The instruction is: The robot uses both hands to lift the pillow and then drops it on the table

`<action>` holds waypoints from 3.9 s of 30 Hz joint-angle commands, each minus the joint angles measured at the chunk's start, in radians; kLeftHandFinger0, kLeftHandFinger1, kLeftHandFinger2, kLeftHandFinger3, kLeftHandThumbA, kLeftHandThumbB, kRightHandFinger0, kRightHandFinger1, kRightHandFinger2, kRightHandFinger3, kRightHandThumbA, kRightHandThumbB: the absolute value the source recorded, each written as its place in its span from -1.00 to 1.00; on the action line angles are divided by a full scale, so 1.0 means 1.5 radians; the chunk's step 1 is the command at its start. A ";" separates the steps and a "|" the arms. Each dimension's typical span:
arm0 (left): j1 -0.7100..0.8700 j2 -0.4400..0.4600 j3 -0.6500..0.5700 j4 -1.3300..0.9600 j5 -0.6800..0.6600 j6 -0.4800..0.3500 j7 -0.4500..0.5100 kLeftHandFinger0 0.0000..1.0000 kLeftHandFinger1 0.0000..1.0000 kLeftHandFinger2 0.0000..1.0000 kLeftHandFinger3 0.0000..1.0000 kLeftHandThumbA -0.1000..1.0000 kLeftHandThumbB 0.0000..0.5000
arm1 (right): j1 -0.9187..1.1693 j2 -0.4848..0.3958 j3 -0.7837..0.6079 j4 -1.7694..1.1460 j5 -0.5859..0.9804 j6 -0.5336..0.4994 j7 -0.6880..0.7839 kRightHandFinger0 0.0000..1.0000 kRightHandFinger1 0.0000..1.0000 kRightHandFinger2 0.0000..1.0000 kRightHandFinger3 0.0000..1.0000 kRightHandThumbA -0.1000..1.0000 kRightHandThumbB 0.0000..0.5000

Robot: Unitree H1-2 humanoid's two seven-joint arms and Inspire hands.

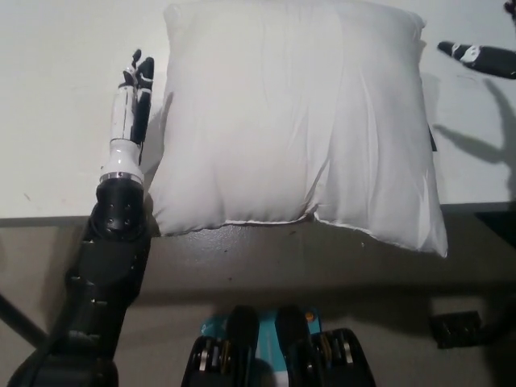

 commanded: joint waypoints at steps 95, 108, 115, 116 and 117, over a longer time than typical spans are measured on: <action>-0.281 -0.145 -0.109 -0.047 -0.080 0.045 0.008 1.00 1.00 1.00 1.00 1.00 -0.26 | -0.170 0.127 0.036 0.011 0.083 -0.057 -0.033 1.00 1.00 1.00 1.00 1.00 0.77; -0.287 -0.140 -0.105 -0.061 -0.093 0.042 0.013 1.00 1.00 1.00 1.00 1.00 -0.24 | -0.163 0.117 0.043 0.027 0.064 -0.067 -0.045 1.00 1.00 1.00 1.00 1.00 0.67; -0.250 -0.142 -0.100 -0.001 -0.092 0.029 0.027 1.00 1.00 1.00 1.00 1.00 -0.41 | -0.139 0.121 0.066 0.141 0.044 -0.086 -0.035 1.00 1.00 1.00 1.00 1.00 0.44; -0.244 -0.142 -0.103 0.012 -0.090 0.025 0.025 1.00 1.00 1.00 1.00 1.00 -0.40 | -0.132 0.119 0.080 0.161 0.027 -0.091 -0.039 1.00 1.00 1.00 1.00 1.00 0.36; -0.237 -0.142 -0.106 0.027 -0.088 0.022 0.023 1.00 1.00 1.00 1.00 1.00 -0.41 | -0.123 0.117 0.095 0.183 0.007 -0.097 -0.043 1.00 1.00 1.00 1.00 1.00 0.34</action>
